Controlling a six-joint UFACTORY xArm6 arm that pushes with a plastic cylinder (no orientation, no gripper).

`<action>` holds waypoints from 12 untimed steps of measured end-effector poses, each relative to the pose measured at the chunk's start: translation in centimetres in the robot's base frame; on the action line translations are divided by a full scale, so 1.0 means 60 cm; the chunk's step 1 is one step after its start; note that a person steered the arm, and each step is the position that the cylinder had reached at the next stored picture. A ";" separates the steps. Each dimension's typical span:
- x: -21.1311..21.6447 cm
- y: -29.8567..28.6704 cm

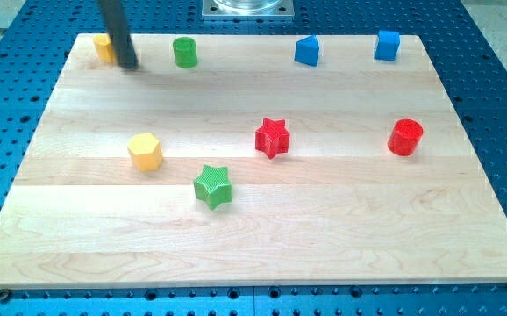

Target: Move the green star to the left of green circle

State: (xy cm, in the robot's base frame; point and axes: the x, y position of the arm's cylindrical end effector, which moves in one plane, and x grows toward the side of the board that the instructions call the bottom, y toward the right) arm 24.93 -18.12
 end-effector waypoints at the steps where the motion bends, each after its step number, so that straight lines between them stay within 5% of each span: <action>1: 0.000 0.130; 2: -0.003 0.251; 7: -0.041 0.183; 9: 0.080 0.249; 12: 0.207 0.499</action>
State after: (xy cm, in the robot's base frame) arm 37.34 11.81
